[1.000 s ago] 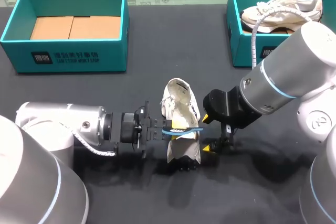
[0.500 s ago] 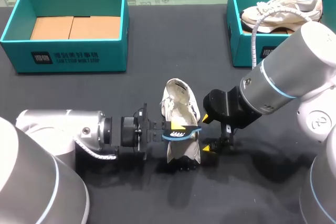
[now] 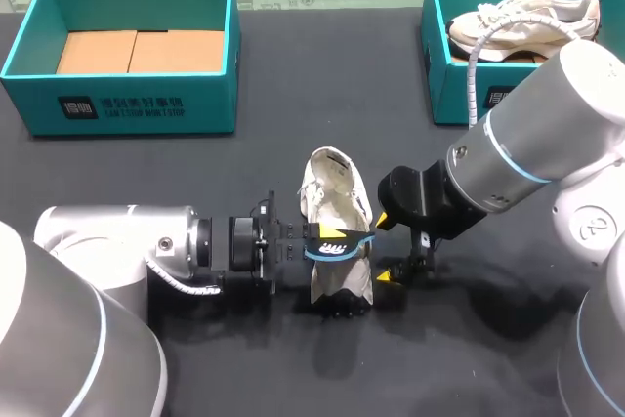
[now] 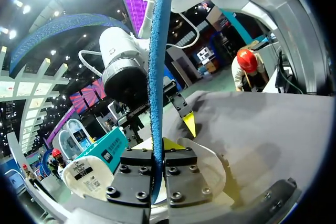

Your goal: Take the shoe out of the shoebox, open the shoe tongue, remove and reinsert the insole, then place the shoe into the shoebox

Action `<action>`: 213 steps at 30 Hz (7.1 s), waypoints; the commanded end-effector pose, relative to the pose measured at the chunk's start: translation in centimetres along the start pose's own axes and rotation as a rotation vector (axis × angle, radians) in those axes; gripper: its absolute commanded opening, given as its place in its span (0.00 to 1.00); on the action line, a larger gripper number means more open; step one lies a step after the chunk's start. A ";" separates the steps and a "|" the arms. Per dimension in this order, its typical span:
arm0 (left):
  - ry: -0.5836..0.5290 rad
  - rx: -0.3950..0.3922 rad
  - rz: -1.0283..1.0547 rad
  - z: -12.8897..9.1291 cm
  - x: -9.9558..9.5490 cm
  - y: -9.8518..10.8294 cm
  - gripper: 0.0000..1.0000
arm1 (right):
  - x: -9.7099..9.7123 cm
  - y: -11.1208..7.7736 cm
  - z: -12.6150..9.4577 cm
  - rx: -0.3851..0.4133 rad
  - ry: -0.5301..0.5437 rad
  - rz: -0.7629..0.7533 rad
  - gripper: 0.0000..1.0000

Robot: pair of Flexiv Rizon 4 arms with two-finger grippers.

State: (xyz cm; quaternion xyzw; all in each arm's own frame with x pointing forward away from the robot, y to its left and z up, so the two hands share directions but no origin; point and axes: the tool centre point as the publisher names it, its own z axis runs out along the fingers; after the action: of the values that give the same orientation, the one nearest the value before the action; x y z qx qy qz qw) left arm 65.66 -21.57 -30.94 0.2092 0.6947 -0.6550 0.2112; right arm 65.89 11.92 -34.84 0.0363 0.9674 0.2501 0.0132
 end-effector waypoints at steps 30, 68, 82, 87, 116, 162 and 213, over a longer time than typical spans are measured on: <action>0.013 -0.163 -0.046 0.9 -0.5 5.6 0.00 | 0.2 -0.1 0.1 -0.001 -0.003 0.000 1.00; -0.006 -0.120 -0.011 1.0 -0.6 2.1 0.29 | 0.2 -0.1 0.1 -0.001 -0.003 0.000 1.00; 0.003 -0.095 0.050 1.6 -0.7 0.2 0.15 | 0.2 -0.1 0.1 -0.001 -0.003 0.000 1.00; 0.014 -0.090 0.084 1.7 -0.6 0.3 0.00 | 0.2 -0.1 0.1 -0.001 -0.003 0.000 1.00; 0.063 -0.136 0.097 1.7 -1.5 5.6 0.00 | 0.2 -0.1 0.1 -0.001 -0.003 0.000 1.00; 0.068 -0.144 0.146 2.2 -1.1 5.3 0.00 | 0.2 -0.1 0.1 -0.001 -0.003 0.000 1.00; 0.081 -0.165 0.103 1.1 -0.8 5.1 0.00 | 0.2 -0.1 0.1 -0.001 -0.003 0.000 1.00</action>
State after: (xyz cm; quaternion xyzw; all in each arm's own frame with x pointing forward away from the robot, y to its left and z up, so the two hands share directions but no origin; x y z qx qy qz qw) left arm 69.41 -22.64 -34.66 0.2556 0.7472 -0.5690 0.2295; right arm 65.89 11.92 -34.84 0.0363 0.9674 0.2501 0.0132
